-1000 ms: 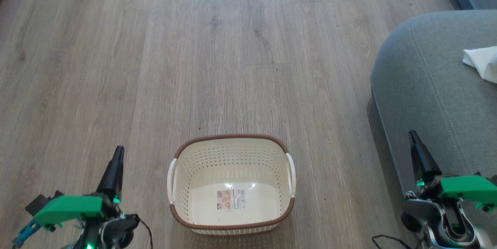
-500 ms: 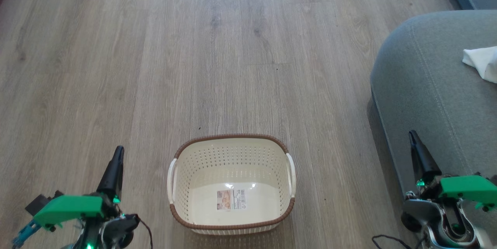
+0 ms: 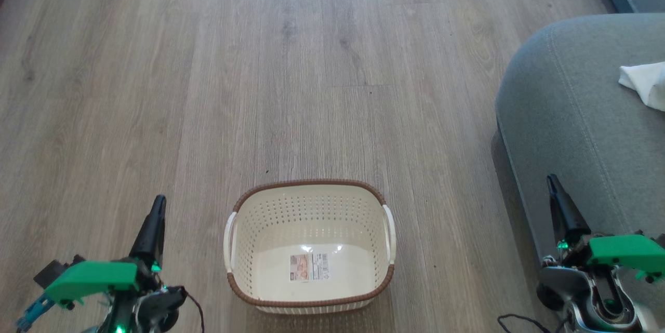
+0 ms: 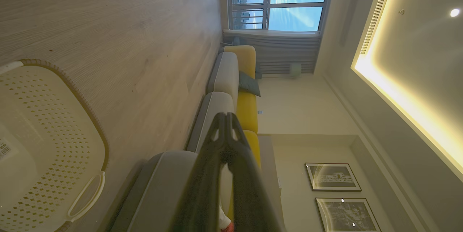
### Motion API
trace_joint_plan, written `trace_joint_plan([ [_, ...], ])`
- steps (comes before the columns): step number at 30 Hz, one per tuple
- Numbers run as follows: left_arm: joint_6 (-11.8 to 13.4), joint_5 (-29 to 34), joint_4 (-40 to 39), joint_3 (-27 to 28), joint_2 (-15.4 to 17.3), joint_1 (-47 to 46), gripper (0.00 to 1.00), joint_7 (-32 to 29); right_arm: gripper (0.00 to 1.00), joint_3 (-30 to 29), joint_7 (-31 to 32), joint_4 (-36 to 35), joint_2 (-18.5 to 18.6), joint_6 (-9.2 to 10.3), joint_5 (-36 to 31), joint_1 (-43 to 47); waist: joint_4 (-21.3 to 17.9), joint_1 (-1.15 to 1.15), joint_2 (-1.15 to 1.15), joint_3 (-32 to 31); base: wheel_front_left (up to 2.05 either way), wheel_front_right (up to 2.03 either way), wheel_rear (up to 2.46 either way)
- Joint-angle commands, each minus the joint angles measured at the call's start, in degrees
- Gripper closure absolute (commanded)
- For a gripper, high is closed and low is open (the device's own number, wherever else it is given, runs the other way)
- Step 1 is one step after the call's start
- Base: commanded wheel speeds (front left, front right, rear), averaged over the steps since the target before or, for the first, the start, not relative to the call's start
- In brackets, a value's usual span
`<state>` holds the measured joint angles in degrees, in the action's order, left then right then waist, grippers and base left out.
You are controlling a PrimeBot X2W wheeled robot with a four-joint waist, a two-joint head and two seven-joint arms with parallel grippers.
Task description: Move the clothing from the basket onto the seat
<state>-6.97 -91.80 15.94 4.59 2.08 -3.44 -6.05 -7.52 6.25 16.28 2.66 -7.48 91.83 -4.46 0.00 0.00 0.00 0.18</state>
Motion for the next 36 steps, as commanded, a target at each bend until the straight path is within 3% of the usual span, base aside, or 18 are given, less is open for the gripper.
trace_joint_plan([
  [1,-0.52,-0.38,-1.9,1.92,0.79,-2.75,1.0,-0.43,1.0,1.01,0.23,-2.25,0.21,-0.01,0.35,-1.73,0.0,0.0,0.0,0.0,0.0,0.0,0.0],
  [36,-0.52,-0.38,-1.9,1.92,0.79,-2.75,1.0,-0.43,1.0,1.02,0.23,-2.25,0.21,-0.01,0.35,-1.72,0.0,0.0,0.0,0.0,0.0,0.0,0.0],
])
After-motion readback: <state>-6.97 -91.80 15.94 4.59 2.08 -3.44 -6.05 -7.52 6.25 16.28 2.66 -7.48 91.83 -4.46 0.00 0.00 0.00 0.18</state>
